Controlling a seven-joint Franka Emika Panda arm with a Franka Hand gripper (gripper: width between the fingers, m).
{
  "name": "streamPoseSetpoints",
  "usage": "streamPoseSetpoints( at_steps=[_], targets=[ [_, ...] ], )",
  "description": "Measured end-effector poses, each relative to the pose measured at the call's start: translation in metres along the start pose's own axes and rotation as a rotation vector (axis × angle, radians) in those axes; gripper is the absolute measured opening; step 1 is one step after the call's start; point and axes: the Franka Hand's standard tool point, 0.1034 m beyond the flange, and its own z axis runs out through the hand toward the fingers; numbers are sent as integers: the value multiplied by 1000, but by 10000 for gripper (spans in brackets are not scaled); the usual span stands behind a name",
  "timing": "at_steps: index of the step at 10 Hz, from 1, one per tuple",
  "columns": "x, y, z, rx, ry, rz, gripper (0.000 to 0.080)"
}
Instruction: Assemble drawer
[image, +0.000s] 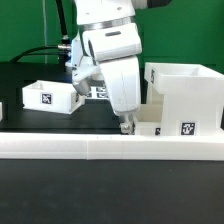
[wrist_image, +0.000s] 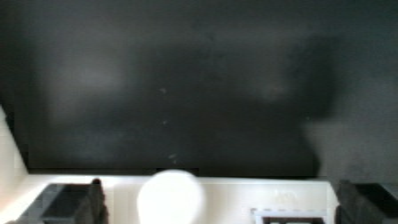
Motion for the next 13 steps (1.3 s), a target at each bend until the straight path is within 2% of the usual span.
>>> streamPoseSetpoints(
  at_steps=[3,6,8,12,13],
  targets=[
    [2,0,2,-5,3,-38,649],
    [20,9,6,-6,-14,-119,649],
    [29,9,9,-1,-23,-70,649],
    [25,9,9,-3,-24,-45,649],
    [13,9,6,-6,-30,-52,649]
  ],
)
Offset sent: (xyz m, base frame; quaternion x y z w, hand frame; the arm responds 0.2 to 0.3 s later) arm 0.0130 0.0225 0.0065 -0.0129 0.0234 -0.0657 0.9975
